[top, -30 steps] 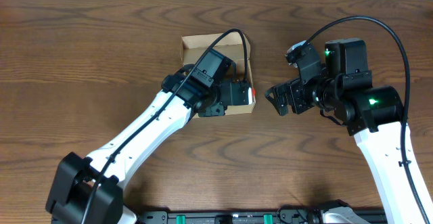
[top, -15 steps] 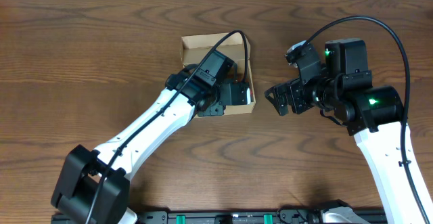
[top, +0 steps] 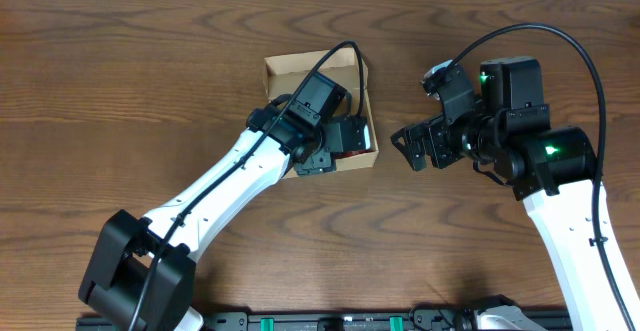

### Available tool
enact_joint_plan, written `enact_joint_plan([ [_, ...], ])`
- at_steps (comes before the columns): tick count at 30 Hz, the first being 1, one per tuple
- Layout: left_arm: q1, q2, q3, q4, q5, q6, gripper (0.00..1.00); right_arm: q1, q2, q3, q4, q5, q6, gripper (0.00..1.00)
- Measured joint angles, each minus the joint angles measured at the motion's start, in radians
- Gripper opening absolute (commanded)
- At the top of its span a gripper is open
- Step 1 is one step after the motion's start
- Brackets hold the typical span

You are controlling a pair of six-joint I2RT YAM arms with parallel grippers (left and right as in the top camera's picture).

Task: Pack container
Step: 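Carry the box cutter into the box and release it with the left gripper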

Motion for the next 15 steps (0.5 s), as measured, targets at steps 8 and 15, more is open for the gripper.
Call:
enact_joint_plan([
  [8,0.000,0.000,0.001,0.031,-0.056,-0.151,0.59,0.000,0.000,0.000,0.000,0.000,0.000,0.99],
  [15,0.028,-0.051,0.097,0.023,-0.091,-0.457,0.06,0.000,0.000,0.000,0.000,0.000,0.000,0.99],
])
